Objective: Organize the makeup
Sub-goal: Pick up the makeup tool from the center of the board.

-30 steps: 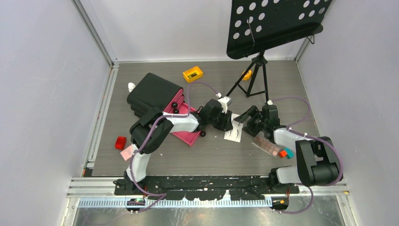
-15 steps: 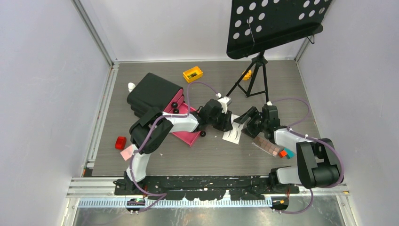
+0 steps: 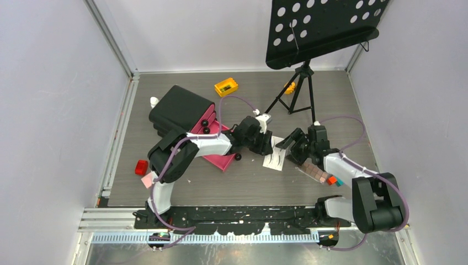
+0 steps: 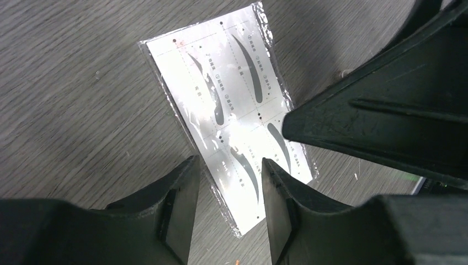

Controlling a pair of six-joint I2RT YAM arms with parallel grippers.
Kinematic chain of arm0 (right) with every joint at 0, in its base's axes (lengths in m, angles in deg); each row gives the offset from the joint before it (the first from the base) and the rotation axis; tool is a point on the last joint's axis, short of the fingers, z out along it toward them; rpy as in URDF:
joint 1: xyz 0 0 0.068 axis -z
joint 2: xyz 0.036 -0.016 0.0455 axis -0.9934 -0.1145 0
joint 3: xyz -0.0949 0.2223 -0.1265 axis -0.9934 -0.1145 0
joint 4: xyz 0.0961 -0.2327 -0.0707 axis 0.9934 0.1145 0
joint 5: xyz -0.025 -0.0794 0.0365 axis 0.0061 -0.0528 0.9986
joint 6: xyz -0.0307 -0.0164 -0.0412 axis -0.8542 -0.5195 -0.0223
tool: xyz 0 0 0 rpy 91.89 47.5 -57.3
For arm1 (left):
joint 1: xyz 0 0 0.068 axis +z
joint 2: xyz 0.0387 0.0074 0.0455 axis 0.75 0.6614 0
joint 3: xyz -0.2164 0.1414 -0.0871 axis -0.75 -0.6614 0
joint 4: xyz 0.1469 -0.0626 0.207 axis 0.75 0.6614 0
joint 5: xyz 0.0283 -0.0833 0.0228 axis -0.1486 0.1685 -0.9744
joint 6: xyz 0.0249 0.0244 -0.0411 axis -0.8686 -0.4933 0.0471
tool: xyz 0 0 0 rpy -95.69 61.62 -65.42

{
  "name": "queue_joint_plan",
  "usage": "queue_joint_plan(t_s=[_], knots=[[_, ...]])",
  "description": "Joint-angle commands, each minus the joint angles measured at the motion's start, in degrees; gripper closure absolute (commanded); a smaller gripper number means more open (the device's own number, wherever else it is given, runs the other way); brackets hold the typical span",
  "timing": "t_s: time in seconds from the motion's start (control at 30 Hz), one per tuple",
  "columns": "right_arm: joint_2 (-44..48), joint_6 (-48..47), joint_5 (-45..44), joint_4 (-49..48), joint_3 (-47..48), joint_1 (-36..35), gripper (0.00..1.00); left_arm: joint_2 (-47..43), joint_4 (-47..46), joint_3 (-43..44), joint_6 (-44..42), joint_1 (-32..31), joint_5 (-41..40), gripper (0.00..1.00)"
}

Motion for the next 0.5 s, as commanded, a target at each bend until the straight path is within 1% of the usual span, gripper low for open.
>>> queue_joint_plan(t_s=[0.0,0.13,0.23,0.3,0.47], knots=[[4.19,-4.83,-6.85,10.53,3.55,-0.19,0.23,-3.96,0.73,-1.02,-0.92,-0.19,-2.61,0.52],[6.85,-7.32,-10.91,18.78,5.88,-0.22,0.23,-4.14,1.26,-1.17,-1.07,-0.19,-3.80,0.49],[6.85,-8.71,-11.27,23.34,7.33,-0.17,0.23,-2.75,1.38,-0.59,-1.00,-0.20,-3.00,0.51],[6.02,-9.20,-10.00,24.46,7.71,-0.23,0.23,-1.60,1.37,-0.16,-0.86,-0.40,-2.04,0.54],[2.22,-9.09,-5.44,22.94,6.56,-0.25,0.23,0.28,3.19,0.86,-2.38,-1.53,-2.07,0.56]])
